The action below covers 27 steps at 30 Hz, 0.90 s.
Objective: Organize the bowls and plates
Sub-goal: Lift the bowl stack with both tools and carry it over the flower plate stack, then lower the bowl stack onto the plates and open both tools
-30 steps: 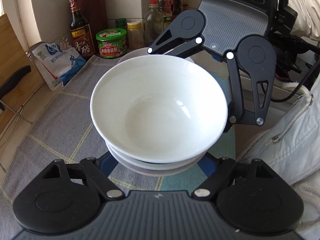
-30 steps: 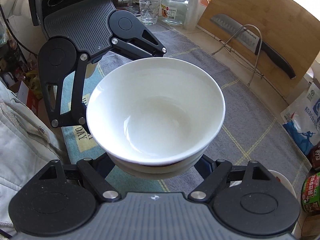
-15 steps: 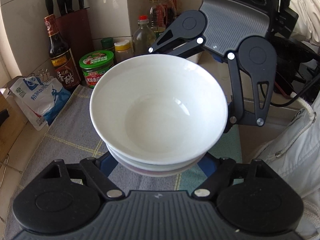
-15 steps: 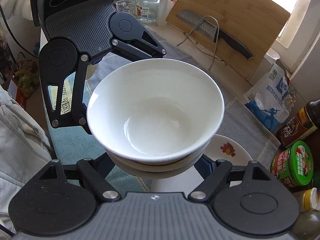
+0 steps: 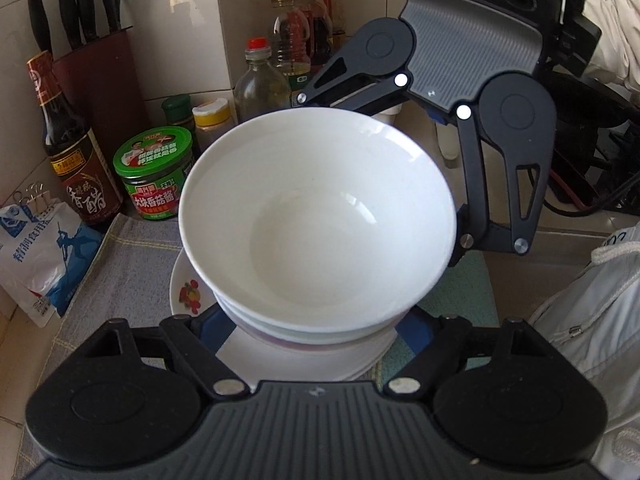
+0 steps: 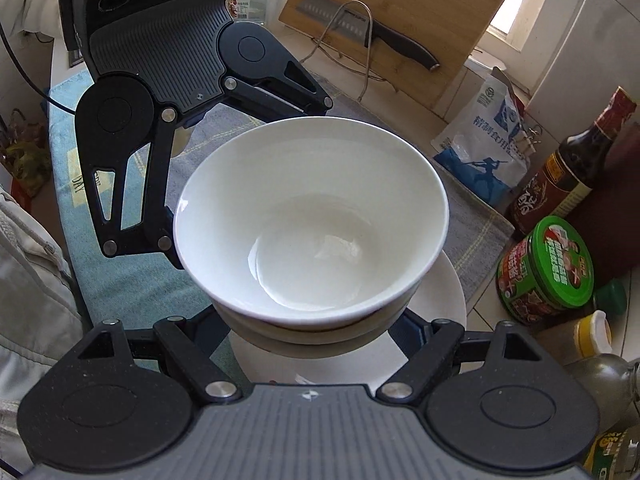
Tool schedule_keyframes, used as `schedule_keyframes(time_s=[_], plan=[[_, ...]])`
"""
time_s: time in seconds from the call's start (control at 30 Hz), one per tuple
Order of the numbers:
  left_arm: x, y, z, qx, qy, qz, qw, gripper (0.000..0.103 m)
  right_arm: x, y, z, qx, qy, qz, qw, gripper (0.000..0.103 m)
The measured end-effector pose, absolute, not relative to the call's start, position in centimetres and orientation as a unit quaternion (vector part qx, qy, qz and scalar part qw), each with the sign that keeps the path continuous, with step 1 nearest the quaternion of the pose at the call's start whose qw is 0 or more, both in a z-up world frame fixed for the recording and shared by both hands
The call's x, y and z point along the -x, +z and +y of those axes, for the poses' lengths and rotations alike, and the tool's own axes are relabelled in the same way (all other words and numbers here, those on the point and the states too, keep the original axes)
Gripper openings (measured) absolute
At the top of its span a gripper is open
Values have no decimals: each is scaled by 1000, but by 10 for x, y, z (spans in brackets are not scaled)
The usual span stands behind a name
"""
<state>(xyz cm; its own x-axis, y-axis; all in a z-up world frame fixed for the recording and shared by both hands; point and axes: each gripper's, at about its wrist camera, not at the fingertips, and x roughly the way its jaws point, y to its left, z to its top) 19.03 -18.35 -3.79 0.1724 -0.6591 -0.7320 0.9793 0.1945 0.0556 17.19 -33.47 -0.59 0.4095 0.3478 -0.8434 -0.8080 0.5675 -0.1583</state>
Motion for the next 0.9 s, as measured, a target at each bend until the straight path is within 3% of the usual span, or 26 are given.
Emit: schedule_keyframes(time_s=[0.9], plan=[[-222, -55, -214, -280, -563, 320, 709, 84, -208, -33, -353, 275, 366, 421, 783, 88]])
